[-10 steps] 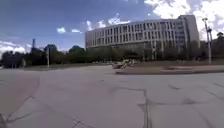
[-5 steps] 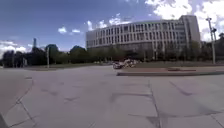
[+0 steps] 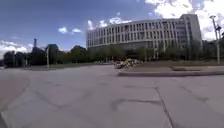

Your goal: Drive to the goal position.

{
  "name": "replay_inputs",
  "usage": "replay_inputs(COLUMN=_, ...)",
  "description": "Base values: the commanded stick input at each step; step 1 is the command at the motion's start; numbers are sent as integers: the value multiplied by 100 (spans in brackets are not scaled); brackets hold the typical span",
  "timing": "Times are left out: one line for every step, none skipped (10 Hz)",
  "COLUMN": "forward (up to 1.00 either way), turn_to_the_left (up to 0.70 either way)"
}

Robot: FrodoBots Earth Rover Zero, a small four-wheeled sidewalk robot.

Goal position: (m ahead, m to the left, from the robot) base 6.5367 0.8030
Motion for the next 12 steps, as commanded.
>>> replay_inputs(forward=70, turn_to_the_left=0)
replay_inputs(forward=70, turn_to_the_left=0)
replay_inputs(forward=70, turn_to_the_left=0)
replay_inputs(forward=70, turn_to_the_left=0)
replay_inputs(forward=70, turn_to_the_left=0)
replay_inputs(forward=70, turn_to_the_left=0)
replay_inputs(forward=70, turn_to_the_left=0)
replay_inputs(forward=70, turn_to_the_left=0)
replay_inputs(forward=70, turn_to_the_left=0)
replay_inputs(forward=70, turn_to_the_left=0)
replay_inputs(forward=70, turn_to_the_left=0)
replay_inputs(forward=70, turn_to_the_left=0)
